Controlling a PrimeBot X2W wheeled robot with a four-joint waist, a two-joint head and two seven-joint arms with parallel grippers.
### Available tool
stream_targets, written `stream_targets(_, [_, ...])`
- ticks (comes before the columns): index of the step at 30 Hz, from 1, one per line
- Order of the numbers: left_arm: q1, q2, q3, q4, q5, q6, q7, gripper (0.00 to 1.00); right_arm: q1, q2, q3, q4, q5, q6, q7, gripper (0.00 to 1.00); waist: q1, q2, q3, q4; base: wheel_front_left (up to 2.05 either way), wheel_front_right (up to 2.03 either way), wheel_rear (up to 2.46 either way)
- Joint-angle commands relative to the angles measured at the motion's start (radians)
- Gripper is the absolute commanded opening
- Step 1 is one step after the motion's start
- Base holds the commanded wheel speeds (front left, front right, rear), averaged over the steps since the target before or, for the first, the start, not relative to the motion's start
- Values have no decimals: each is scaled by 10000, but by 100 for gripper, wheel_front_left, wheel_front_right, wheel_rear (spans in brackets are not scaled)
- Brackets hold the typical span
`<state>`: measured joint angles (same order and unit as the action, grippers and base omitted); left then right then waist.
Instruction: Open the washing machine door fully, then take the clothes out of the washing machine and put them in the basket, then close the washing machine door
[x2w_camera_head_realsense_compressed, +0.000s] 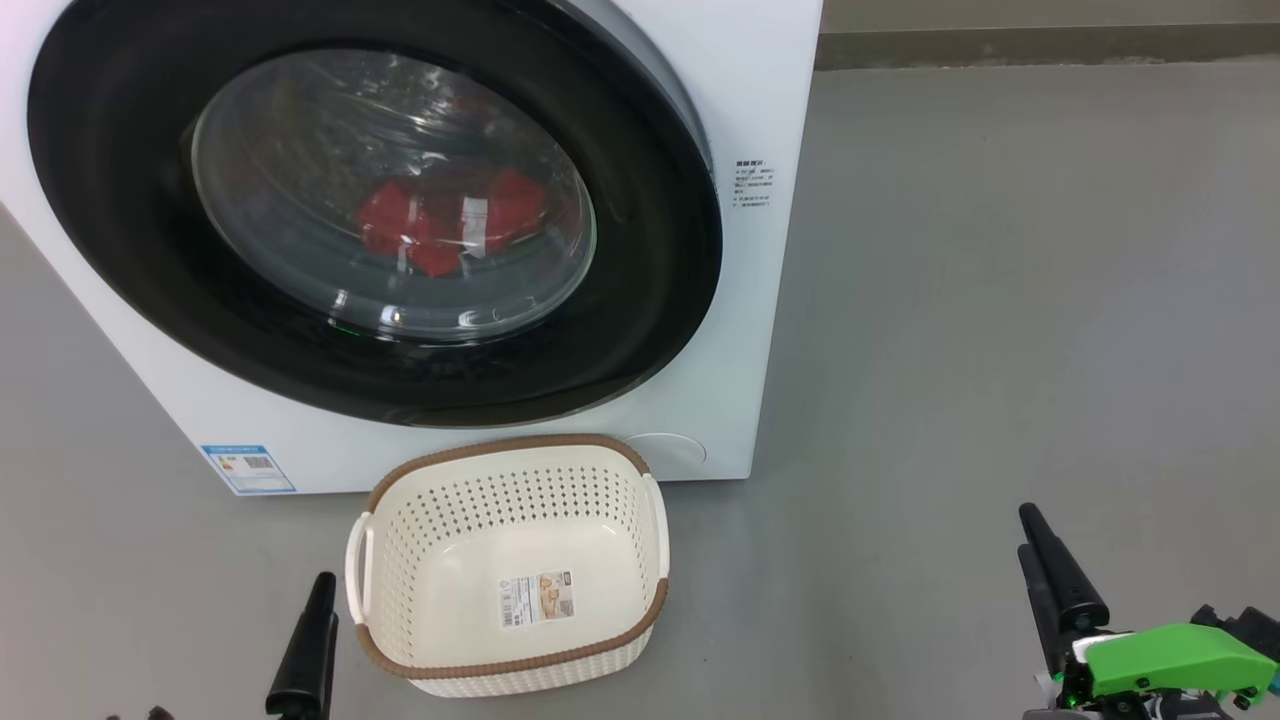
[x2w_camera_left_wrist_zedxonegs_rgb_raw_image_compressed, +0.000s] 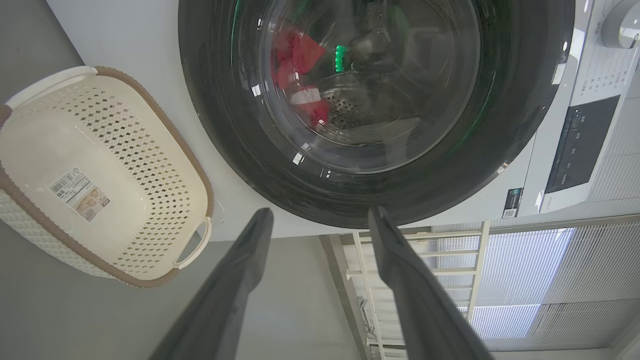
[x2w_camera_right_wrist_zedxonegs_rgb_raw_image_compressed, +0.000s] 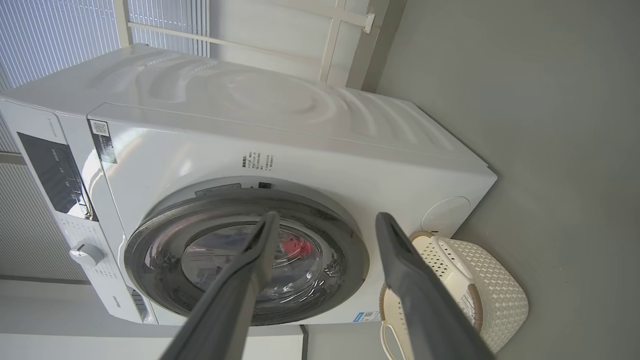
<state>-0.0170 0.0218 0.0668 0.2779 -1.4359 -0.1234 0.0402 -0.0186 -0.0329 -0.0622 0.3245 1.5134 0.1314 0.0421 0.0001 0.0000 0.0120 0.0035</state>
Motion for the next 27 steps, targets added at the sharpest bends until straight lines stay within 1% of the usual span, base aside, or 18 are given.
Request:
stream_targets(1, [-30, 149, 105, -341, 311, -17, -110, 100, -221, -183, 89, -286, -247, -2, -121, 100, -1, 0, 6, 2, 0, 0, 0])
stream_targets(9, [51, 160, 98, -527, 1637, 8, -345, 100, -216, -263, 310, -275, -1075, -2, -357, 100, -1, 0, 30, 5, 0, 0, 0])
stream_targets(15, [105, 167, 14, -672, 2374, 137, -492, 100, -223, -322, 464, -266, -1706, -2, -504, 100, -1, 0, 45, 5, 0, 0, 0])
stream_targets(18, [154, 172, -63, -802, 2981, 236, -608, 100, -226, -386, 629, -217, -2180, -3, -621, 100, -1, 0, 58, 7, 0, 0, 0])
stream_targets(19, [154, 172, -63, -802, 2981, 236, -608, 100, -226, -386, 629, -217, -2180, -3, -621, 100, -1, 0, 58, 7, 0, 0, 0])
stream_targets(27, [252, 183, -230, -993, 4259, 440, -842, 100, -257, -502, 873, -168, -3180, -3, -856, 100, -1, 0, 92, 3, 0, 0, 0])
